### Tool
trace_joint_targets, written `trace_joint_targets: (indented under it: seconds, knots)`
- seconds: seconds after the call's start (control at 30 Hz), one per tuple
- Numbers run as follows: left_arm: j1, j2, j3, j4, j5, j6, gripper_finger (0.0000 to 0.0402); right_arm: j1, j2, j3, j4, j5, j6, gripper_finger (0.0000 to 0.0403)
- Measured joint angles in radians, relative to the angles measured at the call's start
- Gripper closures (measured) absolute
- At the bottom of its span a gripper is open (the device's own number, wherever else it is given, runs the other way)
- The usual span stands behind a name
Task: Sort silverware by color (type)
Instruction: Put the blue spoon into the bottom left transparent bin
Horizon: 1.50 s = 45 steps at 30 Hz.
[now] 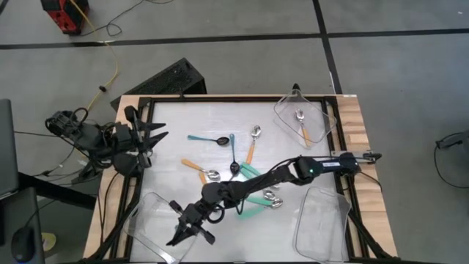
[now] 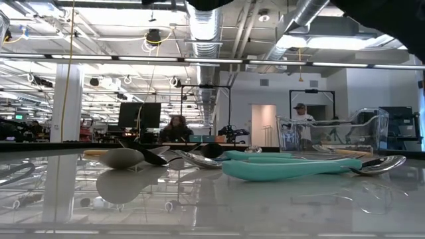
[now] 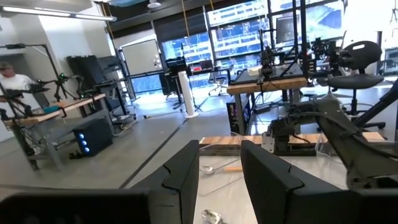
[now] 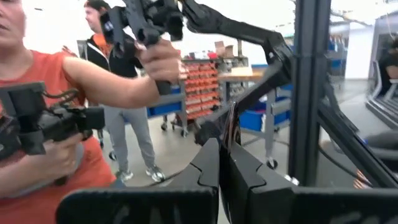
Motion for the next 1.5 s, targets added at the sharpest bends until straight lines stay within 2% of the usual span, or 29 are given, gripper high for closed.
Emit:
trace_joint_targets:
  seconds: [0.4, 0.7, 1.0, 1.27, 1.5]
  knots:
    - [0.0, 0.001, 0.0, -0.006, 0.0, -0.007, 0.0292, -0.012, 0.001, 0.0, -0.119, 0.0, -0.174, 0.0375]
    - [0.0, 0.001, 0.0, -0.007, -0.001, 0.0, 0.0292, -0.012, 0.001, 0.0, -0.128, -0.136, -0.291, 0.0375]
    - [0.0, 0.001, 0.0, -0.013, -0.021, 0.018, 0.0292, -0.021, 0.001, 0.0, -0.159, -0.185, -0.386, 0.0375]
    - [0.0, 0.001, -0.001, -0.013, -0.026, 0.019, 0.0292, -0.029, 0.018, 0.003, -0.135, -0.185, -0.398, 0.0375]
    - [0.0, 0.001, -0.001, -0.025, -0.026, 0.016, 0.0292, -0.043, 0.066, 0.008, -0.054, -0.183, -0.313, 0.0375]
